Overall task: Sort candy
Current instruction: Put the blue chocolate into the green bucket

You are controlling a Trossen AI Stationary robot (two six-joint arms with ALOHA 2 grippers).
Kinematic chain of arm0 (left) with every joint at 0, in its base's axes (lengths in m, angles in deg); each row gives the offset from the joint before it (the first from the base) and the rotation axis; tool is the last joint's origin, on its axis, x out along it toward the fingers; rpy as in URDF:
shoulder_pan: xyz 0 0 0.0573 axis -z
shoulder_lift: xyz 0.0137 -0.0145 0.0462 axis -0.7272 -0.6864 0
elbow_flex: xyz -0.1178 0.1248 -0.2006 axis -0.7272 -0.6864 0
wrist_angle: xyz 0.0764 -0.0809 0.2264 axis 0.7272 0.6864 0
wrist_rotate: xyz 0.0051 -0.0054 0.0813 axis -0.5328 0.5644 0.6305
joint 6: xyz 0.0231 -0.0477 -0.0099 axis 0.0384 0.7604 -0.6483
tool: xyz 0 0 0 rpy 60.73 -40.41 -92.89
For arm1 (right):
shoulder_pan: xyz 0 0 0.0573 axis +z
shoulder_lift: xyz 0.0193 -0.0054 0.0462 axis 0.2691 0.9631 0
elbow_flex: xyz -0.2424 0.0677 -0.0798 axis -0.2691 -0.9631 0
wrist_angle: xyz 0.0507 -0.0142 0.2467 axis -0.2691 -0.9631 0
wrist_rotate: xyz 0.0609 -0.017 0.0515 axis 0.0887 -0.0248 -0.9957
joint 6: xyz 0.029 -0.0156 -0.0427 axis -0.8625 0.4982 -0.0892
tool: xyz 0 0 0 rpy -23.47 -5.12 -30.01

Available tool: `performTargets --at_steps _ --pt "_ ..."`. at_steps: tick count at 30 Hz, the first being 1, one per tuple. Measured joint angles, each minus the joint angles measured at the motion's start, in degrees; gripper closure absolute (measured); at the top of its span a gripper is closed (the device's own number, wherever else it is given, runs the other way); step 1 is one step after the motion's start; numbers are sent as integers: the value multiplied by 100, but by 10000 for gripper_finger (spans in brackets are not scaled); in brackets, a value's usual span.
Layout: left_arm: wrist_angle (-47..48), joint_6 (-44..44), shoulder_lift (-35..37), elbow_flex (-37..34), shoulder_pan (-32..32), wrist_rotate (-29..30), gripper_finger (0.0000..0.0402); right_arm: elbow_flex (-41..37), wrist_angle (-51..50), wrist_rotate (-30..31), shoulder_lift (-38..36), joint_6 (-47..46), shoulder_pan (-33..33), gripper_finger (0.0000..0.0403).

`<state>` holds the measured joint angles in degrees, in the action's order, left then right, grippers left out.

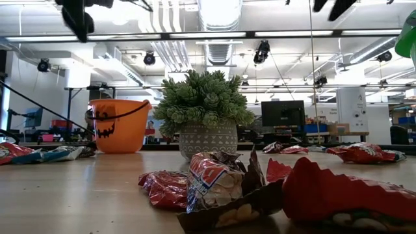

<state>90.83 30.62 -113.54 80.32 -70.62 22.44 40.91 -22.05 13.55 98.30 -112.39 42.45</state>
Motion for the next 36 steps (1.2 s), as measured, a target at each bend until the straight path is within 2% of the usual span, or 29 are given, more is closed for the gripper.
performTargets --at_steps 3,8,15,20,30,36 --pt "-105 325 240 -373 0 0 191 0 6 214 -27 432 -265 241" --pt "-337 613 606 -1036 0 0 191 0 8 221 -90 1379 -648 241" --pt "-1138 1529 879 -1900 -4 -7 191 0 4 213 -321 2276 -1096 241" --pt "-1584 1263 884 -2307 -2 99 191 0 10 178 -559 2684 -1225 241" --pt "-2707 897 837 -3272 0 243 191 0 25 158 -880 2829 -1225 241" --pt "-2716 831 590 -3730 1 240 191 0 27 44 -903 2828 -1225 241"
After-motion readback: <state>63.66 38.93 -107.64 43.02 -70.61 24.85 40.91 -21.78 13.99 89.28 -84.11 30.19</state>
